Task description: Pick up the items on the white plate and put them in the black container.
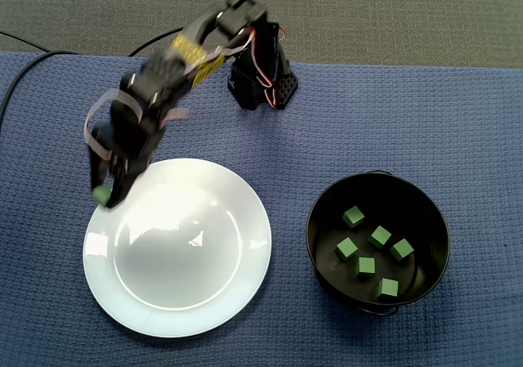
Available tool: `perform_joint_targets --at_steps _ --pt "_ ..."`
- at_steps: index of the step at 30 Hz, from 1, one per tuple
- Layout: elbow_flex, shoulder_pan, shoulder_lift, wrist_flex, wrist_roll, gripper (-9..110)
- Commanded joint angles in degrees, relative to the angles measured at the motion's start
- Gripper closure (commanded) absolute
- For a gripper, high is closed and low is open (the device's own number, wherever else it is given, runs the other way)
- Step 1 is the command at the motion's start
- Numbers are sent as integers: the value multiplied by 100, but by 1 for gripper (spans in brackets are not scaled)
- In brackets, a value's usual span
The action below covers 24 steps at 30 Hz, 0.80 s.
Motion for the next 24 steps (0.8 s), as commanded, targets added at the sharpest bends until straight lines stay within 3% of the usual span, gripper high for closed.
perform_joint_targets --at_steps 1,6,11,15,24 --pt "-589 -580 1942 1608 1063 101" --pt "-703 -1978 3691 2241 2180 102" --pt "-721 -3955 4509 1626 3182 102" --pt "-255 -4966 4386 642 3683 102" --pt "914 -5862 2610 -853 4764 102"
